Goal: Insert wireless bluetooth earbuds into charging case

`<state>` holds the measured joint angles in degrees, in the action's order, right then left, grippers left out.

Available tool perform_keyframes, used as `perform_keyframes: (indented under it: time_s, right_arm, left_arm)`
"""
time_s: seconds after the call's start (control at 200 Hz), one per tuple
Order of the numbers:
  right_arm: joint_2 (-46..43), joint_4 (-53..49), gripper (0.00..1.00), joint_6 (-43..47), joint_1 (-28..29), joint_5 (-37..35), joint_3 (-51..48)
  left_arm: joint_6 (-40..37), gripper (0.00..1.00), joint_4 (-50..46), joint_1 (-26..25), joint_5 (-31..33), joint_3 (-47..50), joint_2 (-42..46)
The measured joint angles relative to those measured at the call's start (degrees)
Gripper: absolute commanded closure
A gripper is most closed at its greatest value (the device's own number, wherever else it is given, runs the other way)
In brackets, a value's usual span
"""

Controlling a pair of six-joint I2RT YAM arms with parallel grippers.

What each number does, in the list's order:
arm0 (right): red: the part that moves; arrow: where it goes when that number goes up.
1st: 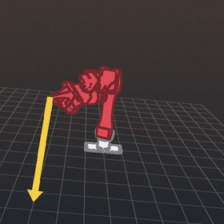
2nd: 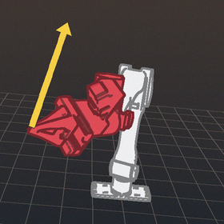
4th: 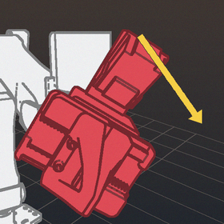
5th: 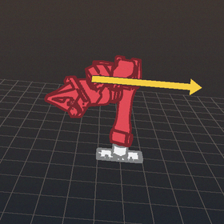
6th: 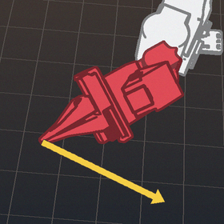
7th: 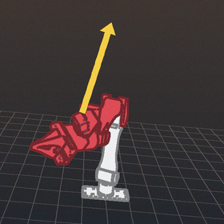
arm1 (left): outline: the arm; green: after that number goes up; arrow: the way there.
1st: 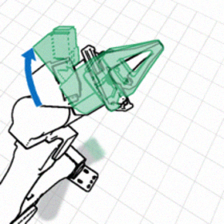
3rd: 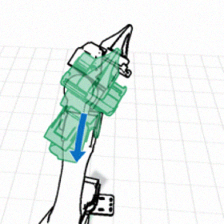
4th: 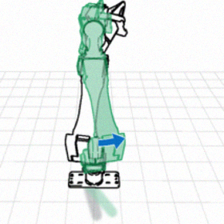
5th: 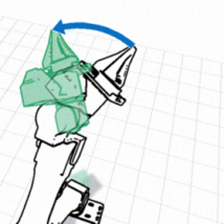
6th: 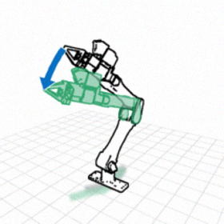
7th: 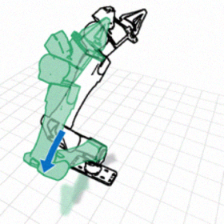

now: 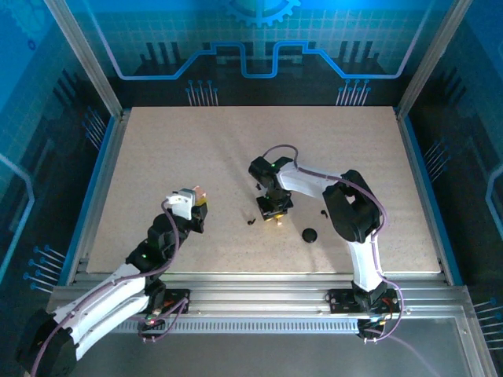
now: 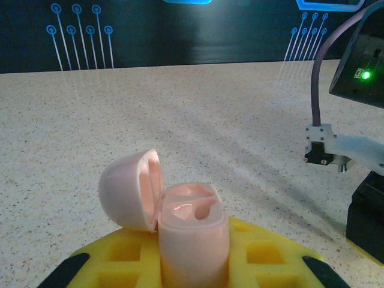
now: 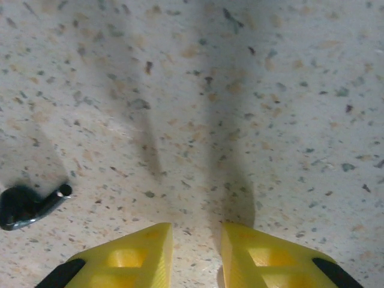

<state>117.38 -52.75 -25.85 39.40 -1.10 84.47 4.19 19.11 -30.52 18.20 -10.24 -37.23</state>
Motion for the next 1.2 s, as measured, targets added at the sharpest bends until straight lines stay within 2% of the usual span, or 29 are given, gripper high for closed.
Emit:
perform_keyframes:
  time_s: [0.58, 0.84, 1.201]
  right_arm:
    - [-3.8, -1.3, 0.64, 0.3, -1.2, 1.6, -6.5]
    - [-3.9, -1.8, 0.65, 1.3, -0.7, 1.3, -6.4]
    - [-2.9, -2.9, 0.67, 3.7, 0.1, -3.0, -2.8]
  left_arm:
    - [0.0, 0.80, -0.8, 0.0, 0.0, 0.0, 0.1]
    - [0.0, 0.80, -0.9, 0.0, 0.0, 0.0, 0.1]
    - [0.0, 0.80, -0.9, 0.0, 0.0, 0.0, 0.1]
